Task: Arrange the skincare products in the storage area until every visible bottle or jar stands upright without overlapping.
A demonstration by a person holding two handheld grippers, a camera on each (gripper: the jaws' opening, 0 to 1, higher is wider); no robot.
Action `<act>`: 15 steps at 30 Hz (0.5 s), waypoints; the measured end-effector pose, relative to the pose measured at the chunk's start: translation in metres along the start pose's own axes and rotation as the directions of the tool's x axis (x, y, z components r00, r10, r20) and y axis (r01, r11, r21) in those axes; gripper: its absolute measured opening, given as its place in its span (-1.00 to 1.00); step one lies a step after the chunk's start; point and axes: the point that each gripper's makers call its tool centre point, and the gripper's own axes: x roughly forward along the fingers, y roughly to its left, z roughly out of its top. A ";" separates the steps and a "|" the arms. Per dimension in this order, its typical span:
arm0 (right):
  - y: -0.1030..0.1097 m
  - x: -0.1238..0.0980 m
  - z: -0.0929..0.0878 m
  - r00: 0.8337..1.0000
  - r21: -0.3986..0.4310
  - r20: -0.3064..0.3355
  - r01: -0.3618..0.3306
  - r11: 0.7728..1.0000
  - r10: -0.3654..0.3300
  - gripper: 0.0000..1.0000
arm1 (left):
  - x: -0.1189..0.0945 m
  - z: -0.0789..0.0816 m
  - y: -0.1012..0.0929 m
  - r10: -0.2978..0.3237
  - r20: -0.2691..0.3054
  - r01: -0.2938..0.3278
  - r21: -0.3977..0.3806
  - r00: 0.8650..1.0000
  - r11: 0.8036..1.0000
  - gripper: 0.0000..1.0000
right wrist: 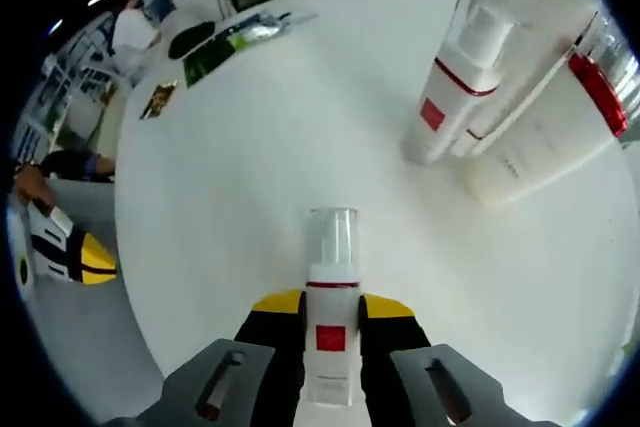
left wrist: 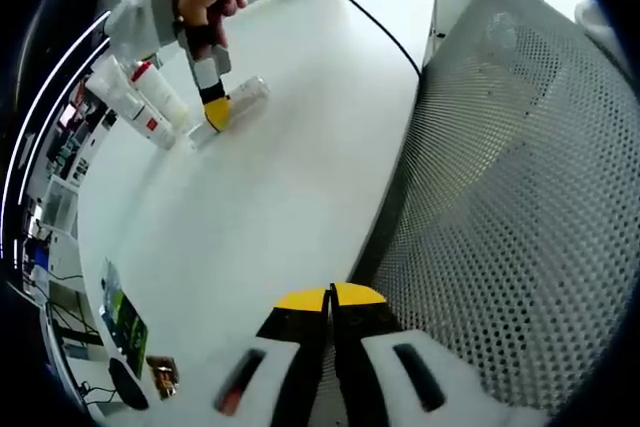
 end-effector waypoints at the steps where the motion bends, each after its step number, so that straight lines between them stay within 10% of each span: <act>1: 0.000 0.001 0.000 1.000 0.002 -0.002 -0.003 1.000 0.003 -0.69 | 0.000 0.000 0.000 0.000 -0.001 0.000 0.000 1.000 1.000 -0.97; 15: 0.003 0.005 0.000 0.985 -0.162 -0.155 0.048 0.986 -0.073 -0.69 | 0.002 -0.003 -0.002 -0.012 -0.021 0.012 -0.003 1.000 1.000 -0.97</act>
